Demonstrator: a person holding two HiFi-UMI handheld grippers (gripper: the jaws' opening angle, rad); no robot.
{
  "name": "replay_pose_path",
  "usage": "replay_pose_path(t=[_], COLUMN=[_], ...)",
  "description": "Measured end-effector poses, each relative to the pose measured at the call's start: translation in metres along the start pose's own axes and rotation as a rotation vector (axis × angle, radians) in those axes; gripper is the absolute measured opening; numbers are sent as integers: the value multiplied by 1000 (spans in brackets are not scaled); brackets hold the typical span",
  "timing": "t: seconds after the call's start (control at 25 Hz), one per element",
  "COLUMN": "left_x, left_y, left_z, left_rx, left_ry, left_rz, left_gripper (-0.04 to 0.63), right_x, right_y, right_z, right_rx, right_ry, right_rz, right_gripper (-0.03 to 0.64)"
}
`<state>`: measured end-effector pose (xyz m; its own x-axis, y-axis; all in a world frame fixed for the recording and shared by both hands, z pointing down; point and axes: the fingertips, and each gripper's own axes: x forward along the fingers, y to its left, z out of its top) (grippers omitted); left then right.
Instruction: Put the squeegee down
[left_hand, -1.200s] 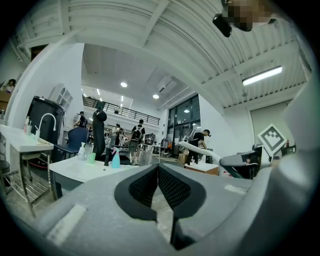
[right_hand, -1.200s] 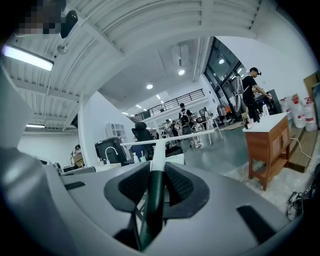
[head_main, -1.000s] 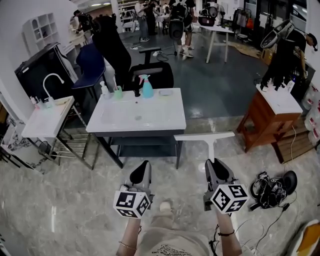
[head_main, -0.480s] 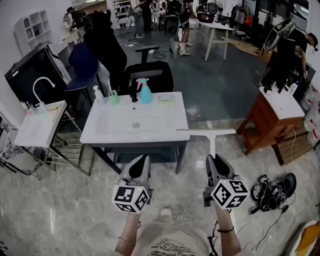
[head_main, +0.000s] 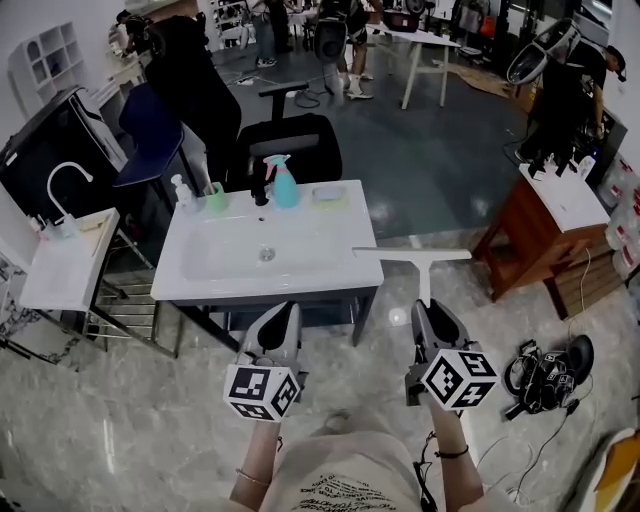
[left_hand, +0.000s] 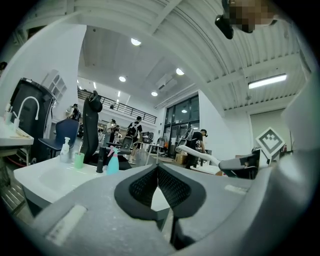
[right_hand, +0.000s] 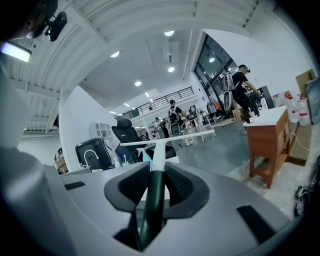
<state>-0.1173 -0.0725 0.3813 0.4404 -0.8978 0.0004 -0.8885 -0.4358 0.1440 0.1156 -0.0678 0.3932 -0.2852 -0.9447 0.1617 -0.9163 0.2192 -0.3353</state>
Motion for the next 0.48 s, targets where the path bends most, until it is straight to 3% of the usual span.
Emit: replay_pose_path(t=[0.48], left_x=[46], left_y=[41], left_z=[-3], left_rx=[-19], left_ry=[11], left_rz=[42], left_gripper=[23], right_x=[61], right_y=[-9], right_z=[4], right_rx=[26], right_ry=[25], right_rz=[13], right_gripper=[96])
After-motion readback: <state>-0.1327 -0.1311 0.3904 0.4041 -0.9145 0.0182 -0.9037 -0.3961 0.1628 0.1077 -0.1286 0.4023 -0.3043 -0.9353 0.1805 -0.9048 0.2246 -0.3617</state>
